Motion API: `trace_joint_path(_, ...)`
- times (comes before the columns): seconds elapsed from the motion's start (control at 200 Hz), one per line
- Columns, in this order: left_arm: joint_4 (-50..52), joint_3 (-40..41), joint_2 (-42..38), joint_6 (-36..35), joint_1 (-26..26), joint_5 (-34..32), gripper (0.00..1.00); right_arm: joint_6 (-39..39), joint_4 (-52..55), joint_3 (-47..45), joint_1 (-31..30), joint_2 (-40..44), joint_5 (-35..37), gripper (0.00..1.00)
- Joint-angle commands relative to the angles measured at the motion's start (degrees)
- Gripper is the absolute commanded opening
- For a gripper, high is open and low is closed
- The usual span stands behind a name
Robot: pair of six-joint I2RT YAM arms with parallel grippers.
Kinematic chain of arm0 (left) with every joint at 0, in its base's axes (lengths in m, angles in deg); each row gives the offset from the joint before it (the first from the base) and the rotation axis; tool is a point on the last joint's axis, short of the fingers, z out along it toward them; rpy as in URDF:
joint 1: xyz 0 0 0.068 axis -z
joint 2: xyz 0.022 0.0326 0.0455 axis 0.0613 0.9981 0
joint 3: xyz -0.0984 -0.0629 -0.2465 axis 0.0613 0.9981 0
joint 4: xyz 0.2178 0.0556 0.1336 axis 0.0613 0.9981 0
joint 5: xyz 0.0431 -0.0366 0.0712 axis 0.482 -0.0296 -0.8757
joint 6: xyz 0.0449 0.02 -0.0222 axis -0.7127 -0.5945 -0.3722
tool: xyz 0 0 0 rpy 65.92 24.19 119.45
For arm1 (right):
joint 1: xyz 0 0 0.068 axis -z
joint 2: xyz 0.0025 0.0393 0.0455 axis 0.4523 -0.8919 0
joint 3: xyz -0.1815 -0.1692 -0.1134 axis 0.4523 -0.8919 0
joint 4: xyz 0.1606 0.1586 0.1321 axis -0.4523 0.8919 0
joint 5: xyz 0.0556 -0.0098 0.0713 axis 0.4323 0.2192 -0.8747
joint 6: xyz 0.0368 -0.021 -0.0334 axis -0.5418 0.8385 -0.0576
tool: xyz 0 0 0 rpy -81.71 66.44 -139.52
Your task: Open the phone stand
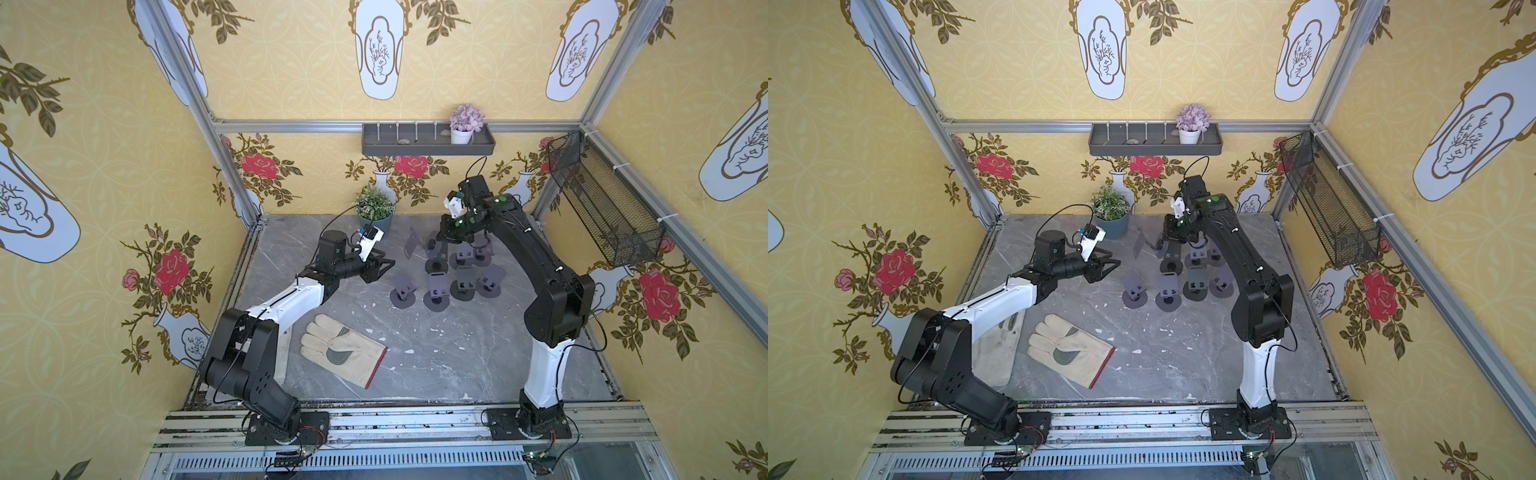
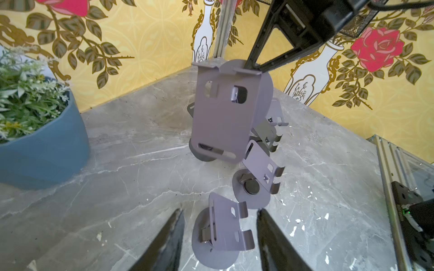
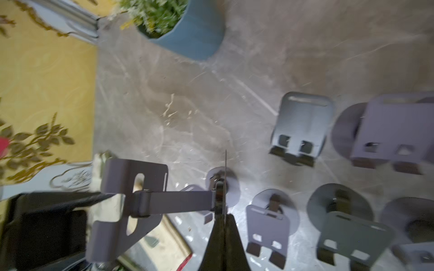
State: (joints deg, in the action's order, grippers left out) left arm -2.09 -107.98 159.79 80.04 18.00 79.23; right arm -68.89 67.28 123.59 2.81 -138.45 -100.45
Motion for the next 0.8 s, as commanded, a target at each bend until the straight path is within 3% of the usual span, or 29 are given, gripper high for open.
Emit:
trace_joint_path(0.0, -0.69, 0.79, -0.39, -0.05, 0.16, 0.58, 0.36, 1.51, -1.40, 0.69, -0.61, 0.99, 3.53, 0.00)
trace_joint_path(0.08, -0.69, 0.81, -0.37, 0.12, 0.15, 0.62, 0.37, 2.56, -2.93, 0.43, -1.28, 1.00, -2.21, 0.00)
trace_joint_path(0.15, -1.32, 0.74, -0.39, 1.08, 0.10, 0.55, 0.40, 2.41, -4.21, 0.14, -2.69, 1.39, -3.07, 0.00)
trace_joint_path(0.32, -1.84, -2.09, 1.41, 8.94, 0.02, -2.15, 0.69, 0.75, -6.09, -1.73, -3.26, 1.79, -3.03, 0.00)
trace_joint_path(0.5, -13.15, 0.97, 0.96, 23.80, -0.48, -1.59, 0.87, -2.39, -11.07, -5.47, -1.57, 3.49, -6.53, 0.00)
trace_joint_path(0.555, -18.82, 3.03, 0.46, 28.97, -1.17, -0.40, 0.99, -3.18, -12.60, -6.28, -1.20, 3.75, -8.22, 0.00)
trace_joint_path(0.795, -40.60, 4.96, 3.99, 52.26, -5.02, 8.36, 0.99, -6.98, -21.17, -12.42, -0.71, 5.86, -14.83, 0.00)
